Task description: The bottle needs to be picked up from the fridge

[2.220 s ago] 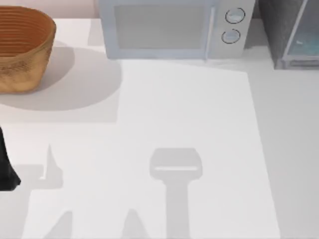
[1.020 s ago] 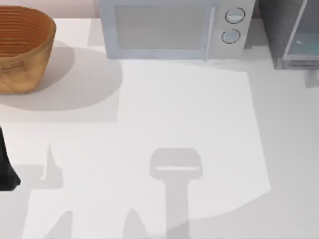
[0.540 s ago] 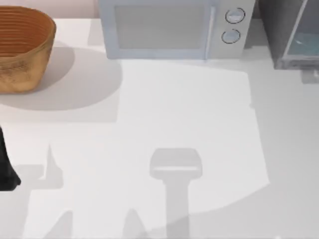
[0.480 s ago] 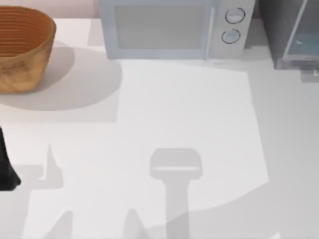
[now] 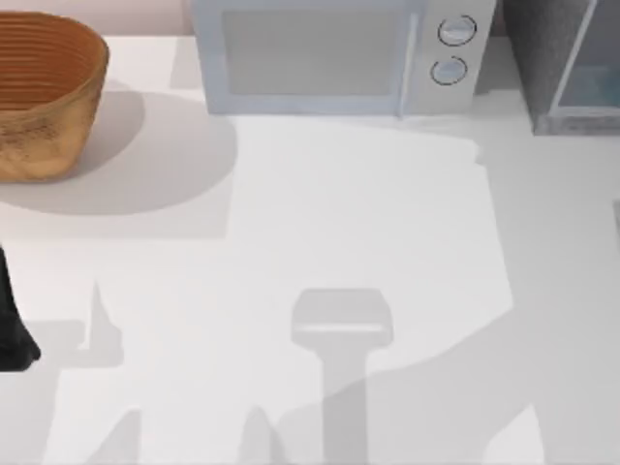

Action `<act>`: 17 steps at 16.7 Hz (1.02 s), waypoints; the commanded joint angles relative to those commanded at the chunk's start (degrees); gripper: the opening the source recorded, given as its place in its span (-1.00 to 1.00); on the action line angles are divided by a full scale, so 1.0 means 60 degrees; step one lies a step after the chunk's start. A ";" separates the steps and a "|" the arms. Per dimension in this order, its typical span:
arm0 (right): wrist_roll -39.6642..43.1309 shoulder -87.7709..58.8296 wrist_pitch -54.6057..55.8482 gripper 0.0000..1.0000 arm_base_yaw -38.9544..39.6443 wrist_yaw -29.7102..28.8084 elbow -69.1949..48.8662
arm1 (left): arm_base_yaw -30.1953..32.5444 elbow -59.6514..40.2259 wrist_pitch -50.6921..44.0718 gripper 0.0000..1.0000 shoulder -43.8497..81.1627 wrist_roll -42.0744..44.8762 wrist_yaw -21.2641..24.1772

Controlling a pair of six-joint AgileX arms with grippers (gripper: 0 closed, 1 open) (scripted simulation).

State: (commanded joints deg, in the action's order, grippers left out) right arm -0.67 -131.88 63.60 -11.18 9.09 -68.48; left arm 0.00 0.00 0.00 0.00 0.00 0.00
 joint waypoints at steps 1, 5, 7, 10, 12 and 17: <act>0.0000 0.0000 0.0000 1.00 0.0000 0.0000 0.0000 | 0.0000 0.0000 0.0000 1.00 0.0000 0.0000 0.0000; 0.0000 0.0000 0.0000 0.70 0.0000 0.0000 0.0000 | 0.0000 0.0000 0.0000 1.00 0.0000 0.0000 0.0000; 0.0000 0.0000 0.0000 0.40 0.0000 0.0000 0.0000 | 0.0000 0.0000 0.0000 1.00 0.0000 0.0000 0.0000; 0.0000 0.0000 0.0000 -0.06 0.0000 0.0000 0.0000 | 0.0000 0.0000 0.0000 1.00 0.0000 0.0000 0.0000; 0.0000 0.0000 0.0000 -0.36 0.0000 0.0000 0.0000 | 0.0000 0.0000 0.0000 1.00 0.0000 0.0000 0.0000; 0.0000 0.0000 0.0000 -1.00 0.0000 0.0000 0.0000 | 0.0000 0.0000 0.0000 1.00 0.0000 0.0000 0.0000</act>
State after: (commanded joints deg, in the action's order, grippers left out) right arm -0.67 -131.88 63.60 -11.18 9.09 -68.48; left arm 0.00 0.00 0.00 0.00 0.00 0.00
